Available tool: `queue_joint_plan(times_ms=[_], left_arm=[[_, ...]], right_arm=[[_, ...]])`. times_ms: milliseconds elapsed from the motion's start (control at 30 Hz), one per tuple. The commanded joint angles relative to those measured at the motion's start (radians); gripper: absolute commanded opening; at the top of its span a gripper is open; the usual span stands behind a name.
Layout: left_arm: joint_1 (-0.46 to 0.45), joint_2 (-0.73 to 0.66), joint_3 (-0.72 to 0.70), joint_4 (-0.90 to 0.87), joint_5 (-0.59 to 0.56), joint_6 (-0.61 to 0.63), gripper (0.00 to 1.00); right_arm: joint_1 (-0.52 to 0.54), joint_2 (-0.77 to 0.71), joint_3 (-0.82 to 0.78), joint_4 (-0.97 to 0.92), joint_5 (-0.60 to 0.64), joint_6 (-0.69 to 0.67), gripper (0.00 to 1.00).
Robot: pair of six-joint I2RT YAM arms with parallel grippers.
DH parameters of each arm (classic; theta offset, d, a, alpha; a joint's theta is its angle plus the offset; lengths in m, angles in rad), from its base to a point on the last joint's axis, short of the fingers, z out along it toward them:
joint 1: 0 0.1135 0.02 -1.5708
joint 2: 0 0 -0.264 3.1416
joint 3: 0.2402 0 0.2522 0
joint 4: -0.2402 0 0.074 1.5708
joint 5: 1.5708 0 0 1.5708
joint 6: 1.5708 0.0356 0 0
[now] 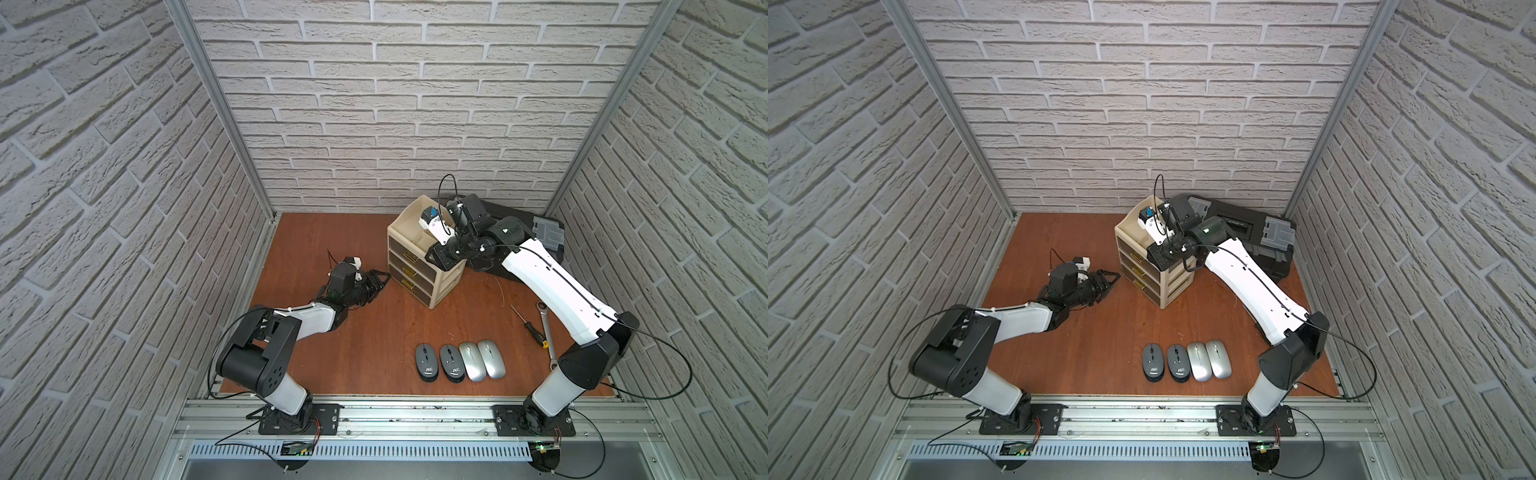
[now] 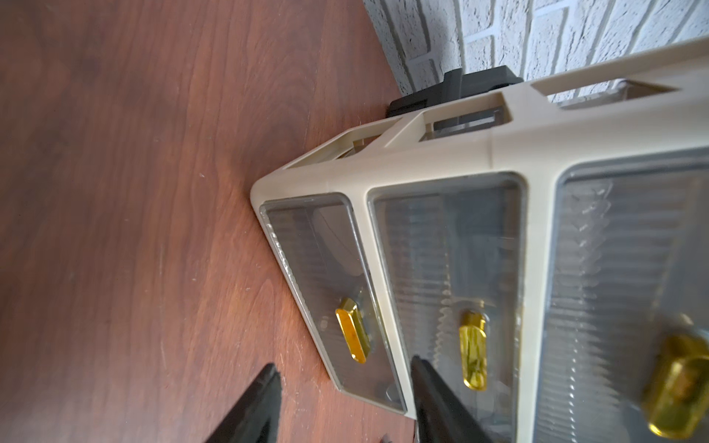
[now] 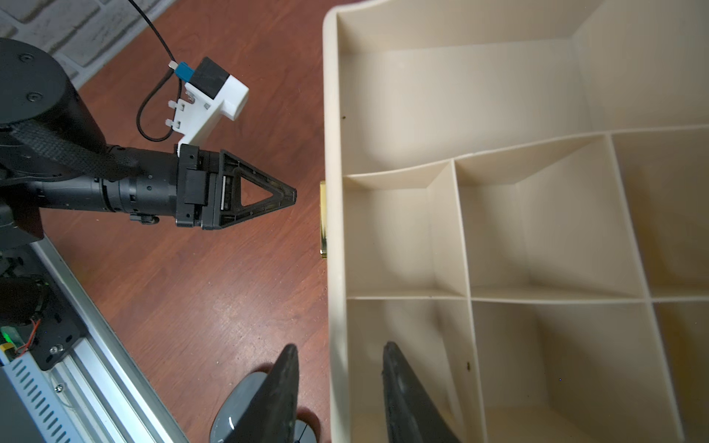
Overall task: Take the mice out of the drawer
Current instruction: Open the drawer in the storage box.
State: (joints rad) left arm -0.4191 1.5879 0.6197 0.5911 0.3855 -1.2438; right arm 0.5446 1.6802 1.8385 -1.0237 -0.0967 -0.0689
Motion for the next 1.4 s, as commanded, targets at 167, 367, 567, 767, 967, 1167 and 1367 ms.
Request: queue_joint_plan(times_ms=[167,367,567,767,967,1167,1367], left_arm=[[-0.056,0.122,0.034,0.168,-0.051,-0.043,0.55],[-0.072,0.234,0.069,0.276,-0.044,-0.086,0.49],[-0.084,0.303,0.083,0.381,-0.046,-0.121,0.43],[-0.114,0.328,0.093,0.408,-0.053,-0.144,0.38],[-0.130,0.360,0.081,0.460,-0.056,-0.181,0.34],[-0.132,0.386,0.082,0.502,-0.064,-0.209,0.30],[-0.142,0.442,0.085,0.595,-0.065,-0.267,0.29]], right_arm=[[0.016,0.047,0.063,-0.048,0.052,-0.029,0.30],[0.018,0.067,0.077,-0.062,0.053,-0.032,0.21],[0.020,0.072,0.084,-0.078,0.062,-0.037,0.12],[0.020,0.075,0.085,-0.082,0.069,-0.038,0.11],[0.020,0.076,0.086,-0.084,0.074,-0.035,0.10],[0.020,0.081,0.082,-0.091,0.072,-0.031,0.08],[0.020,0.079,0.074,-0.092,0.068,-0.027,0.08]])
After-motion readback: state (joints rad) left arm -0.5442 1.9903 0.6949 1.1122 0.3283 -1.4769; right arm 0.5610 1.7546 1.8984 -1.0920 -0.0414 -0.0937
